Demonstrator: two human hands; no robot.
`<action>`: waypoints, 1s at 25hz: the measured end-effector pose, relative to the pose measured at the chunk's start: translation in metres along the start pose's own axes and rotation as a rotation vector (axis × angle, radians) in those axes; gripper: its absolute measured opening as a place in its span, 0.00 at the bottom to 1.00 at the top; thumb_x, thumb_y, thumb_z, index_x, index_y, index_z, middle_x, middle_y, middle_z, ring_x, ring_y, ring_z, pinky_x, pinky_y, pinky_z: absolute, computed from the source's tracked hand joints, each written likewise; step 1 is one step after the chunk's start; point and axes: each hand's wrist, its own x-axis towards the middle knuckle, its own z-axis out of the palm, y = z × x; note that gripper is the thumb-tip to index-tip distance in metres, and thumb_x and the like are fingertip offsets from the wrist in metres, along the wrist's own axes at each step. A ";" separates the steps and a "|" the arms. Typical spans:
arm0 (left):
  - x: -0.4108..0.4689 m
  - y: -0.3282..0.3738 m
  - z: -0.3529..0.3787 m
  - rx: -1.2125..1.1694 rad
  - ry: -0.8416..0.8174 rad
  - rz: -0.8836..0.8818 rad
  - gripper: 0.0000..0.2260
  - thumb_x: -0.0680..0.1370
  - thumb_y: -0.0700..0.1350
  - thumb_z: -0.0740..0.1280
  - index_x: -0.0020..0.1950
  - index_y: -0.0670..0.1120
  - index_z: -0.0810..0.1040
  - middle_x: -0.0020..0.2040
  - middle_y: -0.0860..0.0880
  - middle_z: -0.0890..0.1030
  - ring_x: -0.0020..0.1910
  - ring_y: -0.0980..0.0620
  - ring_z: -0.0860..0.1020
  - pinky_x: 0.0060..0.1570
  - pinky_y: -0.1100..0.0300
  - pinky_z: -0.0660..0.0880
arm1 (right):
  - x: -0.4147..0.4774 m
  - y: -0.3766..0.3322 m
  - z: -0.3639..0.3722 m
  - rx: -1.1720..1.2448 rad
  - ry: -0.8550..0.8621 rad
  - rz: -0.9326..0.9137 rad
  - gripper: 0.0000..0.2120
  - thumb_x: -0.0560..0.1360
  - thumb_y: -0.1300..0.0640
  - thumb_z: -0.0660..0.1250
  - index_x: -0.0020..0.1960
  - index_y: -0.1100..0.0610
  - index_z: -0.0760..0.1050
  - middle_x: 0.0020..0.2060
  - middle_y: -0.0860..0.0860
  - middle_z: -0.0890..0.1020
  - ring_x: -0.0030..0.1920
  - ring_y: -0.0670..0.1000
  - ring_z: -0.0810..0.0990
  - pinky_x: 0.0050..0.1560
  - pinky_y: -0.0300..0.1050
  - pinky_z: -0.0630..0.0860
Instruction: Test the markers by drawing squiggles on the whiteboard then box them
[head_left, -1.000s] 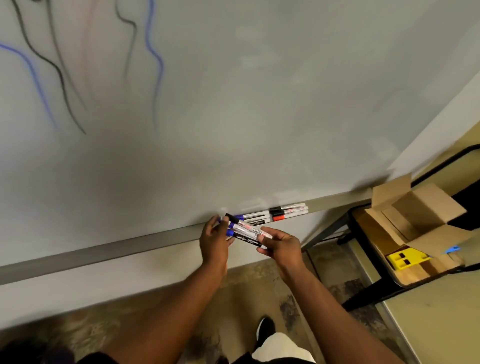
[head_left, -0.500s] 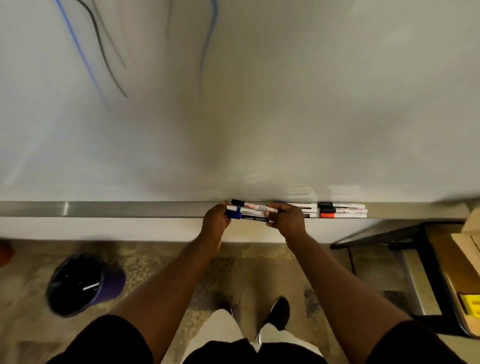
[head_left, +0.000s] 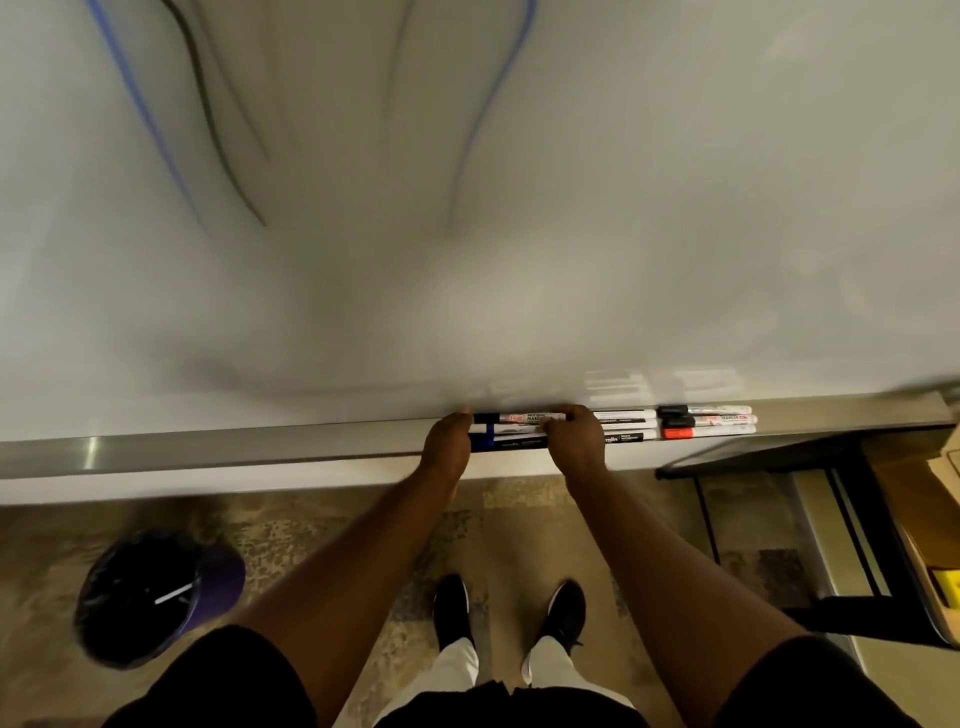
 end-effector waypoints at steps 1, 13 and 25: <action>0.001 -0.001 0.000 0.000 0.003 -0.001 0.11 0.82 0.51 0.60 0.49 0.47 0.79 0.57 0.41 0.81 0.56 0.42 0.79 0.65 0.47 0.73 | -0.005 -0.003 0.001 0.009 0.007 0.012 0.14 0.73 0.63 0.65 0.57 0.57 0.79 0.49 0.53 0.83 0.50 0.55 0.81 0.47 0.44 0.74; -0.002 0.005 0.001 0.160 0.092 0.079 0.20 0.84 0.50 0.54 0.55 0.38 0.80 0.56 0.38 0.81 0.56 0.39 0.78 0.62 0.46 0.73 | -0.021 -0.002 0.004 -0.019 0.068 -0.048 0.19 0.79 0.63 0.55 0.67 0.58 0.75 0.52 0.49 0.76 0.53 0.50 0.73 0.56 0.42 0.68; 0.002 -0.003 -0.001 0.046 0.121 0.048 0.16 0.83 0.52 0.55 0.46 0.44 0.77 0.54 0.38 0.81 0.53 0.40 0.79 0.62 0.46 0.73 | -0.020 0.008 0.010 0.002 0.001 -0.092 0.17 0.76 0.62 0.57 0.62 0.55 0.76 0.52 0.51 0.83 0.50 0.51 0.80 0.46 0.40 0.73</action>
